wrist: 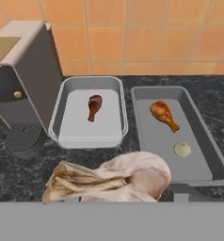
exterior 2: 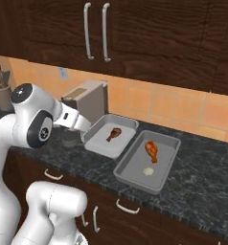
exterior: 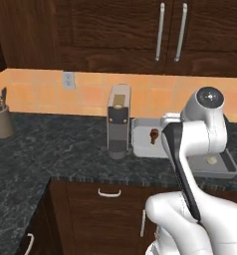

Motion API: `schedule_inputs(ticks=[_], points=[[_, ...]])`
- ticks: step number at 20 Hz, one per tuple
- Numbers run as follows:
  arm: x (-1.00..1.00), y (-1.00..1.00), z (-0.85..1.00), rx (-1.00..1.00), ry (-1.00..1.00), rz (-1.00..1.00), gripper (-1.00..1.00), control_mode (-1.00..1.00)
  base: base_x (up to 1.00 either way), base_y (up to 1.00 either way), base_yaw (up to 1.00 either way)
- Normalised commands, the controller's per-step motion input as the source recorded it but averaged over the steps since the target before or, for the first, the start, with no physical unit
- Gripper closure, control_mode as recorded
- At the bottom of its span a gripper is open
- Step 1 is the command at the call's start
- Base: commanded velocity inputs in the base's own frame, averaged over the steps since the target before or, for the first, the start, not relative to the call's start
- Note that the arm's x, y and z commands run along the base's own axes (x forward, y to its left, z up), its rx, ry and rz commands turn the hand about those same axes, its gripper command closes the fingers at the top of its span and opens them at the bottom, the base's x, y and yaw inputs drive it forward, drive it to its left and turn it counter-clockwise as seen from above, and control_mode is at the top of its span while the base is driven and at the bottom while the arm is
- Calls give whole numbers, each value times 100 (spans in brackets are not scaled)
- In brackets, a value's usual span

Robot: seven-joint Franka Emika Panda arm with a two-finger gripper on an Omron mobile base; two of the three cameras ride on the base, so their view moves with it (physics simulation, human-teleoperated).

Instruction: Place one garlic and one chicken drumstick in each tupperware on the nearby counter, to pack two identical lunches.

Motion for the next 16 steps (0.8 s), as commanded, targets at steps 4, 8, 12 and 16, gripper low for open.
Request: schedule_inputs(ticks=[4,8,12,16], points=[[0,0,0,0,0,0,100,100,42,2,-13],[38,0,-64,-5,17,-8,100,-100,0,0,0],[74,6,-65,-1,15,0,100,-100,0,0,0],[100,-6,-66,6,11,0,100,-100,0,0,0]])
